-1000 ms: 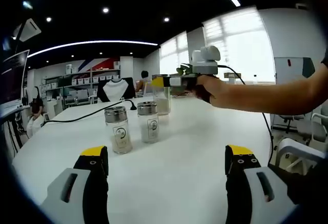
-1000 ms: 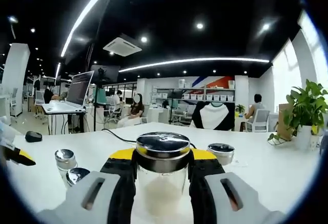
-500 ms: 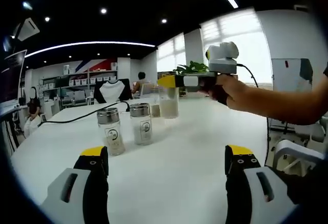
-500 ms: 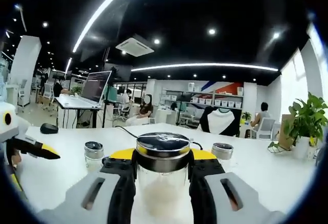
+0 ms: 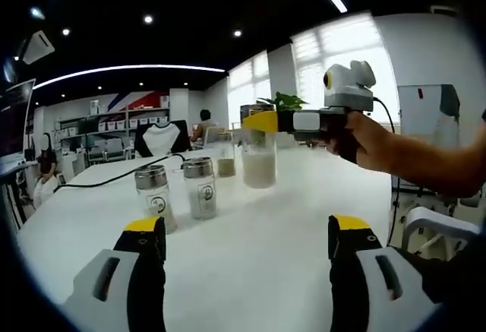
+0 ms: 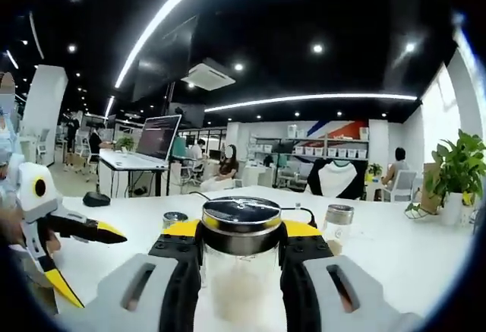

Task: Rotate the seasoning bottle until the label or dispensing opening points toward the visible target arrow and the bottle remains upright within the marked orientation range

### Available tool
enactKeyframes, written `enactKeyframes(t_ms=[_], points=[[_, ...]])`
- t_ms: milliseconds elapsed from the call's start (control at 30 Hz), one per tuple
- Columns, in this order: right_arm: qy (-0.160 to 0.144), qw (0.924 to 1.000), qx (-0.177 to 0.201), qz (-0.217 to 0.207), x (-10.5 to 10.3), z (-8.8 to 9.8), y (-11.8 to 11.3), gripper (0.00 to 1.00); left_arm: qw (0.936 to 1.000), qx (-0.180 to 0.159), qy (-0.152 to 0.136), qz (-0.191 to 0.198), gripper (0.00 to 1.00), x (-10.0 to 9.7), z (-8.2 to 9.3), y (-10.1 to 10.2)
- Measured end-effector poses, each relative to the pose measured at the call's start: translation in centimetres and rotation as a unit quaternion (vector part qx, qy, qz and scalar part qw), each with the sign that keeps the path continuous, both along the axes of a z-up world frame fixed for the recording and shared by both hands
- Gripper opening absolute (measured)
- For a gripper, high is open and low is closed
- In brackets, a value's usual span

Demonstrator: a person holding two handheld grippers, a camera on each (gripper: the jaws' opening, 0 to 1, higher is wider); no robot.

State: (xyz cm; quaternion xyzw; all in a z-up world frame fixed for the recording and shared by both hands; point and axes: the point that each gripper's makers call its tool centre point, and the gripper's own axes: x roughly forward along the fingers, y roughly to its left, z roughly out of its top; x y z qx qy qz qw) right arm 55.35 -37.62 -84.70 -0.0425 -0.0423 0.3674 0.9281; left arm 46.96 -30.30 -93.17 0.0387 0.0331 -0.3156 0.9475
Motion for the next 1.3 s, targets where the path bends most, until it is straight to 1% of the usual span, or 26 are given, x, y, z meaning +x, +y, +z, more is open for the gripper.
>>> enactKeyframes(t_ms=[67, 233, 267, 333, 400, 467, 500, 600, 667, 733, 833, 867, 967, 1033, 1067, 1133, 1167, 1200, 1233, 1300], points=[[0.001, 0.9999, 0.005, 0.011, -0.9, 0.0, 0.3, 0.36, 1.0000, 0.002, -0.002, -0.003, 0.92, -0.1, 0.0, -0.2], [-0.007, 0.9990, -0.004, 0.043, -3.3, 0.0, 1.3, 0.36, 0.9999, 0.002, -0.007, -0.011, 0.91, -0.3, 0.1, -0.7], [-0.007, 0.9989, -0.002, 0.046, -3.5, 0.1, 1.4, 0.36, 0.9999, 0.002, -0.007, -0.012, 0.91, -0.3, 0.2, -0.8], [0.001, 0.9973, 0.004, 0.073, -4.9, 0.1, 2.2, 0.36, 0.9997, 0.002, -0.013, -0.019, 0.91, -0.5, 0.3, -1.2], [0.001, 0.9966, 0.004, 0.082, -5.6, 0.0, 2.6, 0.36, 0.9994, 0.001, -0.021, -0.027, 0.87, -0.7, 0.5, -1.6], [-0.005, 0.9947, 0.002, 0.103, -6.6, 0.0, 3.3, 0.36, 0.9990, 0.000, -0.025, -0.037, 0.82, -1.0, 0.7, -2.0], [-0.003, 0.9935, 0.007, 0.113, -7.0, 0.0, 3.6, 0.36, 0.9987, -0.001, -0.027, -0.043, 0.80, -1.2, 0.8, -2.3], [0.003, 0.9909, 0.013, 0.134, -8.0, -0.1, 4.1, 0.36, 0.9983, -0.002, -0.030, -0.051, 0.79, -1.4, 0.9, -2.6], [0.002, 0.9889, 0.012, 0.148, -8.8, -0.2, 4.6, 0.36, 0.9980, -0.001, -0.032, -0.055, 0.79, -1.5, 1.0, -2.8], [0.001, 0.9866, 0.013, 0.162, -9.4, -0.3, 4.9, 0.36, 0.9975, -0.005, -0.038, -0.060, 0.79, -1.5, 1.2, -2.9], [0.005, 0.9822, 0.018, 0.187, -10.2, -0.3, 5.3, 0.36, 0.9968, -0.009, -0.039, -0.069, 0.74, -1.8, 1.3, -3.2], [0.005, 0.9792, 0.018, 0.202, -10.8, -0.4, 5.5, 0.36, 0.9966, -0.009, -0.039, -0.073, 0.73, -1.9, 1.3, -3.4], [0.007, 0.9733, 0.017, 0.229, -11.7, -0.6, 5.7, 0.36, 0.9959, -0.013, -0.036, -0.083, 0.72, -2.2, 1.3, -3.7], [0.008, 0.9701, 0.016, 0.242, -12.1, -0.7, 5.8, 0.36, 0.9952, -0.018, -0.035, -0.090, 0.69, -2.4, 1.3, -3.9], [0.008, 0.9693, 0.015, 0.245, -12.3, -0.7, 5.8, 0.36, 0.9950, -0.018, -0.036, -0.091, 0.65, -2.4, 1.3, -4.0], [0.011, 0.9677, 0.014, 0.252, -12.5, -0.8, 5.9, 0.36, 0.9934, 0.001, -0.041, -0.107, 0.59, -2.8, 0.9, -4.2], [0.013, 0.9657, 0.010, 0.259, -12.7, -0.9, 5.9, 0.36, 0.9934, -0.001, -0.038, -0.108, 0.59, -2.9, 0.9, -4.2], [0.014, 0.9641, 0.009, 0.265, -12.9, -1.0, 6.0, 0.36, 0.9931, -0.004, -0.035, -0.111, 0.59, -2.9, 0.9, -4.3], [0.018, 0.9624, 0.009, 0.271, -13.1, -1.1, 6.0, 0.36, 0.9927, -0.016, -0.032, -0.115, 0.59, -3.0, 1.1, -4.2], [0.020, 0.9598, 0.010, 0.280, -13.3, -1.1, 6.1, 0.36, 0.9921, -0.029, -0.029, -0.119, 0.55, -3.1, 1.3, -4.2]])
